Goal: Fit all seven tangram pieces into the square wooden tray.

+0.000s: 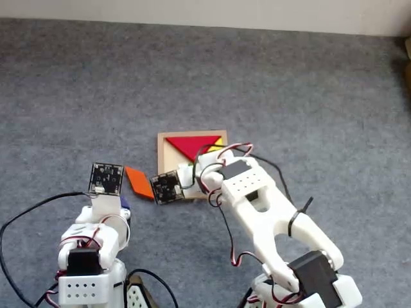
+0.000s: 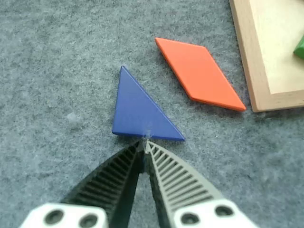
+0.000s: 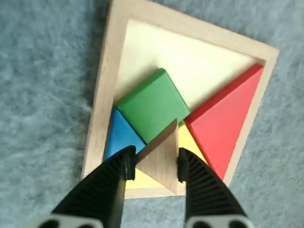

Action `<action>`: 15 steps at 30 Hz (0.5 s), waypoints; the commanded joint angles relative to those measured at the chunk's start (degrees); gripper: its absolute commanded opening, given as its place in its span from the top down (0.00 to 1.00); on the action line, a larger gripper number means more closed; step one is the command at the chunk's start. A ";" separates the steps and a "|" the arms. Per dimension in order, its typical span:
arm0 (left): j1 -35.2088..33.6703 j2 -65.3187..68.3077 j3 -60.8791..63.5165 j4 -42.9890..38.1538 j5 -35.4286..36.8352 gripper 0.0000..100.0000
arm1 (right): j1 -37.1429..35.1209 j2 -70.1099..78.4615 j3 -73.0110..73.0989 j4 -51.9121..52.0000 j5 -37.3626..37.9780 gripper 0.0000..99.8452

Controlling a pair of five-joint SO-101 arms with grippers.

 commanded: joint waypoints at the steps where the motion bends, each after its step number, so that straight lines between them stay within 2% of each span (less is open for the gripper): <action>1: -0.57 -0.22 1.19 0.18 0.53 0.97 | -1.19 -3.30 -3.38 -0.75 -3.34 0.84; 12: -0.57 -0.22 1.19 0.18 0.53 0.97 | -1.01 -3.38 -3.74 -0.57 -3.96 0.83; 15: -0.57 -0.22 1.19 0.18 0.53 0.97 | -0.04 -3.38 -3.74 -0.57 -4.13 0.90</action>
